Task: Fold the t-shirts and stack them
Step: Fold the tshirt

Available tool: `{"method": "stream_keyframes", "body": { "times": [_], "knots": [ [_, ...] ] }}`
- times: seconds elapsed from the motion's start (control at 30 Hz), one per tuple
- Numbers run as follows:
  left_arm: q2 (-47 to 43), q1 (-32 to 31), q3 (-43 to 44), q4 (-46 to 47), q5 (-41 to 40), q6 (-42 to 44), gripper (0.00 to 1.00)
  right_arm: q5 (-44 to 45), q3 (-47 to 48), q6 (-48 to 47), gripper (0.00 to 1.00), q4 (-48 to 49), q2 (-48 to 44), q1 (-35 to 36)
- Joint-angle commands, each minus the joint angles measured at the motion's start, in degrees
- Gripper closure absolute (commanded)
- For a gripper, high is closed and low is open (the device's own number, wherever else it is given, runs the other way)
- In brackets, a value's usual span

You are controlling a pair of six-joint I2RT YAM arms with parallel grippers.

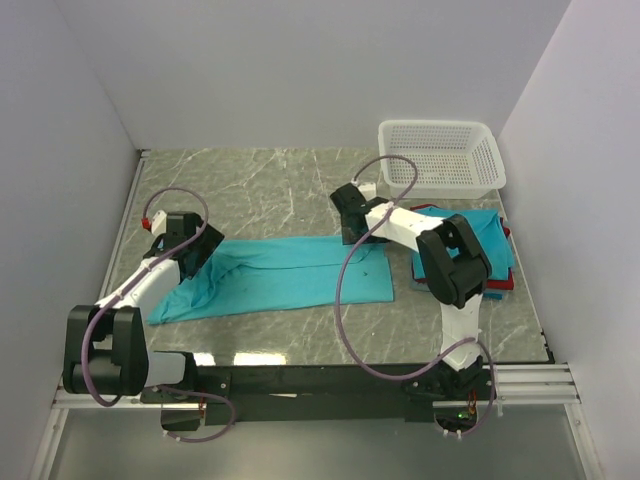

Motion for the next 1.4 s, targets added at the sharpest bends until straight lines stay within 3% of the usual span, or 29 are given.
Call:
{"method": "stream_keyframes", "body": {
  "times": [0.0, 0.73, 0.83, 0.97, 1.0, 1.1, 1.17, 1.37],
  "knots": [
    [0.8, 0.3, -0.4, 2.5, 0.0, 1.3, 0.01, 4.9, -3.8, 2.7, 0.13, -2.2, -3.9, -2.6],
    [0.9, 2.6, -0.9, 2.6, -0.1, 2.9, 0.01, 4.7, -18.3, 7.7, 0.13, -1.9, -24.2, -4.6],
    [0.0, 4.1, -1.1, 3.4, 1.5, 3.3, 0.01, -0.8, -19.0, 3.7, 0.13, 2.0, -27.3, -4.3],
    [0.6, 4.1, -1.2, 6.4, 4.2, 4.8, 0.01, -19.7, -21.1, -0.7, 0.13, 10.6, -29.7, -3.6],
    [1.3, 4.7, -1.0, 6.9, 4.3, 4.8, 0.01, -30.3, -21.6, -1.3, 0.13, 15.1, -29.4, -3.4],
    [4.1, 7.9, -0.9, 9.1, 8.9, 4.2, 0.01, -45.7, -20.4, -2.6, 0.13, 21.8, -25.6, -0.3],
    [5.4, 9.3, -1.9, 12.9, 13.6, 3.0, 0.01, -47.9, -16.1, -3.5, 0.13, 23.0, -22.9, 4.3],
    [6.1, 11.5, -3.6, 15.7, 14.6, 1.9, 0.01, -48.3, -3.0, -2.6, 0.13, 32.2, -10.2, 13.0]
  ]
}}
